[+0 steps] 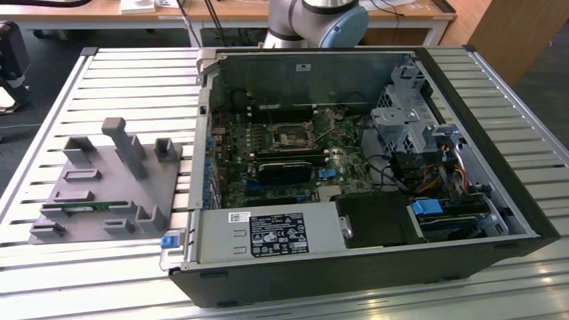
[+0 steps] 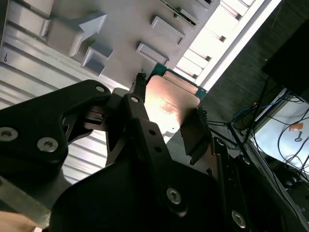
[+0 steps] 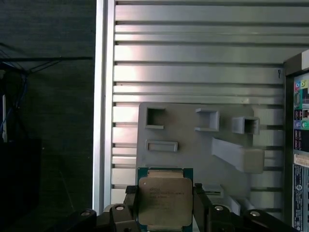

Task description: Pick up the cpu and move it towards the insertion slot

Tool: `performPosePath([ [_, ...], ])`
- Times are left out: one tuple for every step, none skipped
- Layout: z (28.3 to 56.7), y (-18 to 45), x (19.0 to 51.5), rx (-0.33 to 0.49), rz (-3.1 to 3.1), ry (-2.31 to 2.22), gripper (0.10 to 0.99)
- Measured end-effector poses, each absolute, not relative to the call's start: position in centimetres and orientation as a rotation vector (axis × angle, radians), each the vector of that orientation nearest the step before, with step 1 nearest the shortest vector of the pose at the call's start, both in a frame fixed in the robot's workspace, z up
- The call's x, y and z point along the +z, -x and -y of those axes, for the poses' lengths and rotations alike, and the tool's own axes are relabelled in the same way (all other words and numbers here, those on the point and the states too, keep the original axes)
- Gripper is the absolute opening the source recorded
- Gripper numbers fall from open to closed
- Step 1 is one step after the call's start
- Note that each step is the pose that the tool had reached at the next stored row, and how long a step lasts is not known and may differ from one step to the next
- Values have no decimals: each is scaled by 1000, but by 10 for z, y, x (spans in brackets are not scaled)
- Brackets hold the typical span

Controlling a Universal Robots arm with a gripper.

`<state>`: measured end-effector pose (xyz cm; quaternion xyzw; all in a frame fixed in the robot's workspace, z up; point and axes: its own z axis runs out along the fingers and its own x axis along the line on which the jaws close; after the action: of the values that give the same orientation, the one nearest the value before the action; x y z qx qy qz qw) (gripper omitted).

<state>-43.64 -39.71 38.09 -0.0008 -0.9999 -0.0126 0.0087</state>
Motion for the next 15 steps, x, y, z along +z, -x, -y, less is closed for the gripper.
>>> performPosePath([
  [397, 436, 383, -39, 3124, 2, 541],
  [397, 436, 384, -39, 3124, 3, 541],
  [397, 436, 386, -39, 3124, 2, 541],
  [397, 436, 388, -39, 3124, 2, 541],
  [397, 436, 390, -39, 3124, 2, 541],
  [397, 436, 392, -39, 3124, 2, 541],
  [397, 436, 393, -39, 3124, 2, 541],
  [397, 436, 395, -39, 3124, 3, 541],
  [397, 436, 397, -39, 3124, 3, 541],
  [396, 436, 398, -39, 3124, 2, 541],
  [396, 436, 400, -39, 3124, 2, 541],
  [396, 436, 402, -39, 3124, 3, 541],
  [396, 436, 403, -39, 3124, 2, 541],
  [396, 436, 405, -39, 3124, 2, 541],
  [396, 436, 407, -39, 3124, 2, 541],
])
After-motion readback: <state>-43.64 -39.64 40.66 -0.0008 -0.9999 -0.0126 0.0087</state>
